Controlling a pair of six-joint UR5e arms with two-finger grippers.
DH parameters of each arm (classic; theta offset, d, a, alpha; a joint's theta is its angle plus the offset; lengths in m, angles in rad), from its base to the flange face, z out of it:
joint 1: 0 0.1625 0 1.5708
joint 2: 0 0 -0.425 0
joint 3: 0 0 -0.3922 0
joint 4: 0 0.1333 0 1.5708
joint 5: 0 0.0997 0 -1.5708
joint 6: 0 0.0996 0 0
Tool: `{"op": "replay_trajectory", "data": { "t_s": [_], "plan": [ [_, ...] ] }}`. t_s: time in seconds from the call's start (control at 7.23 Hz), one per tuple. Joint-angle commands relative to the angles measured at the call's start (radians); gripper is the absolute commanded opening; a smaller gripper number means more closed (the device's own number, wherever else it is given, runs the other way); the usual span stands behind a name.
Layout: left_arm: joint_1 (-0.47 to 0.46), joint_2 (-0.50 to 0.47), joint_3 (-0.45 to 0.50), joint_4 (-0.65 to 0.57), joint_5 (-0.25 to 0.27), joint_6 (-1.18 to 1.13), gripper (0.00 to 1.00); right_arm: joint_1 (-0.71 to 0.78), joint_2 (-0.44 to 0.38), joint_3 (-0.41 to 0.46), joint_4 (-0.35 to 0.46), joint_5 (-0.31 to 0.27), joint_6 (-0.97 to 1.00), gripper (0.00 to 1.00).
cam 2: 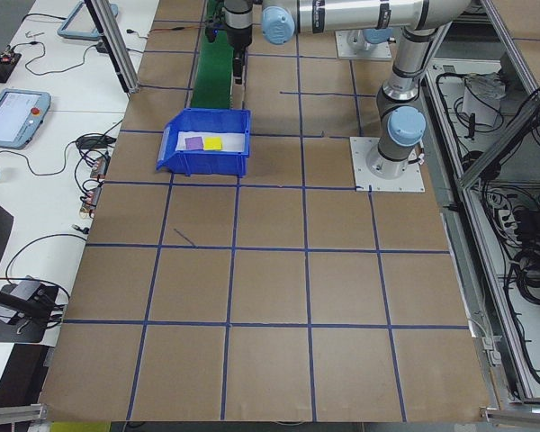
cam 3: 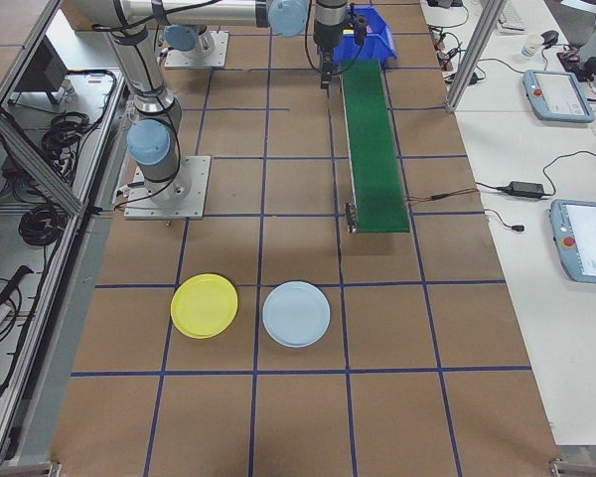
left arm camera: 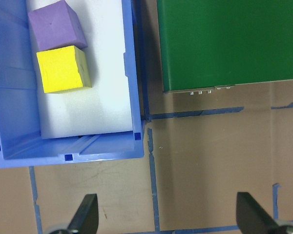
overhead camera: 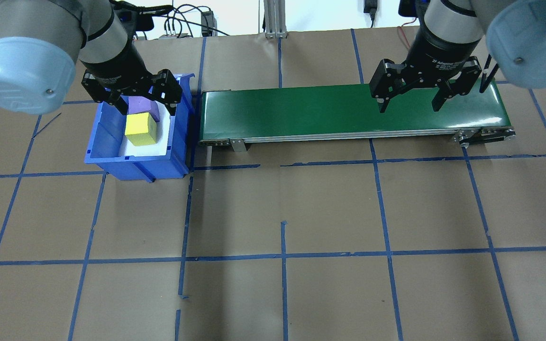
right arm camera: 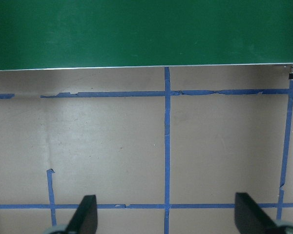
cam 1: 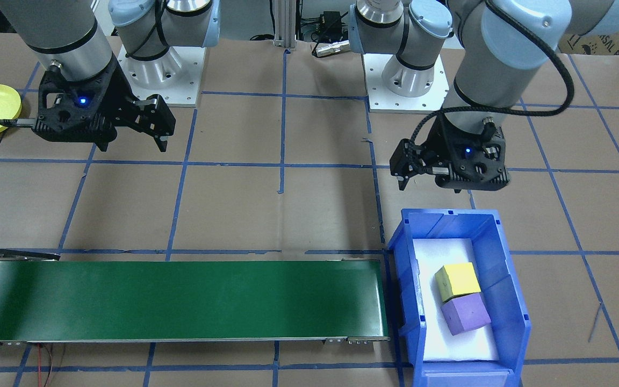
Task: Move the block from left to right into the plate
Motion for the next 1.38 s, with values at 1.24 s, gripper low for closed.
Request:
{"op": "replay_trajectory", "data": {
  "t_s": [1.24],
  "plan": [
    [0.117, -0.303, 0.024, 0.286, 0.002, 0.095, 1.00, 0.000, 0.000, 0.000, -0.002, 0.000, 0.001, 1.00]
  ]
}}
